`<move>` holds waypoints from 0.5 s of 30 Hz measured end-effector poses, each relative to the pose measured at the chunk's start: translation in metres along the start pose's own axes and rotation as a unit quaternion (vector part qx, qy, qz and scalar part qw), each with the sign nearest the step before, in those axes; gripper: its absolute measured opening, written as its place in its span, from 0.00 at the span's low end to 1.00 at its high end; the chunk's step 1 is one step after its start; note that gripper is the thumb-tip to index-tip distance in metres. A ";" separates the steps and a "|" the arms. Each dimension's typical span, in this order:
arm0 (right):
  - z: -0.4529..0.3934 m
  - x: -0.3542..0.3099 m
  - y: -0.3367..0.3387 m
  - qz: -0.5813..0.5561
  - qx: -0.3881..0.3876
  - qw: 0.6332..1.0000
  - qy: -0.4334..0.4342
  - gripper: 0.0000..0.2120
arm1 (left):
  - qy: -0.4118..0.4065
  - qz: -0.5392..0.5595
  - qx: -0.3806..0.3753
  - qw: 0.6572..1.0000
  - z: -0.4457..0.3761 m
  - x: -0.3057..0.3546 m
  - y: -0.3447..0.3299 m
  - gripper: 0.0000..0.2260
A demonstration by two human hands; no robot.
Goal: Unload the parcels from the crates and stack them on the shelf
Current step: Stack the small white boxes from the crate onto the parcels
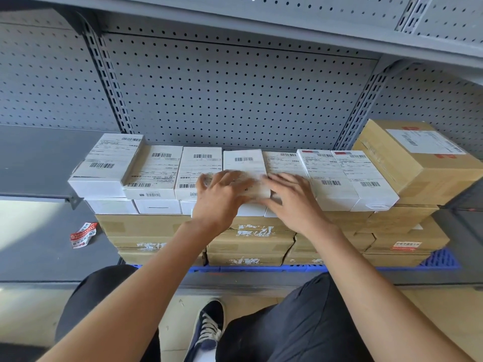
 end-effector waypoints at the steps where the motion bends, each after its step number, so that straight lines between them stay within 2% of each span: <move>1: 0.000 0.000 -0.003 0.015 -0.012 1.000 -0.001 0.28 | -0.004 -0.004 -0.004 1.000 0.000 0.000 -0.001 0.20; 11: 0.000 -0.005 -0.013 0.048 0.013 0.999 -0.011 0.26 | -0.013 -0.029 0.001 0.999 -0.001 -0.004 -0.001 0.21; 15: 0.001 -0.006 -0.017 0.059 0.039 0.997 -0.009 0.24 | 0.021 -0.042 0.016 0.999 -0.001 -0.016 -0.001 0.24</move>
Point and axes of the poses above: each hand's wrist, its own z-axis away from the middle knuckle, its own y-axis out of the back of the hand, x = y × z, the point moved 1 cm from there along -z, towards the middle knuckle, and after that the axes turned 10 degrees about -x, right-handed, at the moved point
